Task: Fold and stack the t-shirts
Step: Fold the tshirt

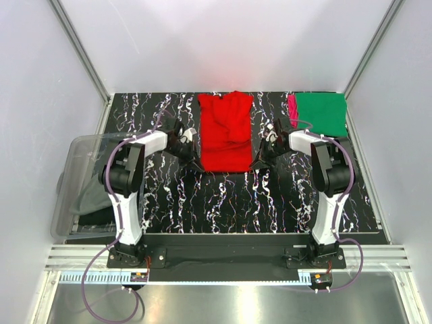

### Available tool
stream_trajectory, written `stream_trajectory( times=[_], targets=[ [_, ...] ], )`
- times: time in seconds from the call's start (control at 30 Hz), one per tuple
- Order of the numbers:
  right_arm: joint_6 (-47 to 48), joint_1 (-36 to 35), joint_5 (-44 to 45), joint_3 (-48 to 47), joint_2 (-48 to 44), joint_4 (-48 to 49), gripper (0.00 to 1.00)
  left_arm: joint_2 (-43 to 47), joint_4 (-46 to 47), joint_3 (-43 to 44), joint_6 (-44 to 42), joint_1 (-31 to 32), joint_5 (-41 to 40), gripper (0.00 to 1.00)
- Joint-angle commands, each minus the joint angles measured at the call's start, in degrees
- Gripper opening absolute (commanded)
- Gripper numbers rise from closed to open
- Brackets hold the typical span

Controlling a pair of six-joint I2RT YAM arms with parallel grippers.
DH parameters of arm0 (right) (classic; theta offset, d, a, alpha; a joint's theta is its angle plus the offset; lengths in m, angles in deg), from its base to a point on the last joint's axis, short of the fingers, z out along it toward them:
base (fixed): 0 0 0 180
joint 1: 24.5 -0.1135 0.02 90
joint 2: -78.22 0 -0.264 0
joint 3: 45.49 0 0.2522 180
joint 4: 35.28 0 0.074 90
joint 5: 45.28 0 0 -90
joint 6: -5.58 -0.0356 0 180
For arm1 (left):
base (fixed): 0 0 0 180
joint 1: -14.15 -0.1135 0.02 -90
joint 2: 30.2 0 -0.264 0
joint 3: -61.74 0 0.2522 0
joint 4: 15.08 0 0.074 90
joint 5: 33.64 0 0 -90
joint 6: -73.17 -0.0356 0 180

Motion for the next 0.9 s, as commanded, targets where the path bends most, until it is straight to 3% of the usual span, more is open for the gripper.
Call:
stream_trajectory(
  times=[0.0,0.47,0.7,0.87],
  targets=[
    [0.87,0.71,-1.67,-0.82,-8.13,0.97,0.00,8.41,-0.08,0.50,-1.76,0.00,0.91,0.00],
    [2.27,1.07,-2.46,3.13,-26.32,-5.71,0.00,22.39,-1.50,-2.48,-0.88,0.00,2.76,0.00],
    [1.92,1.16,-1.76,5.16,-27.30,-3.96,0.00,23.98,0.08,-7.24,-0.96,0.00,1.53,0.00],
    [2.45,1.94,-0.62,1.65,-23.19,-0.80,0.00,18.12,-0.09,0.57,-5.00,0.00,-1.10,0.00]
  ],
)
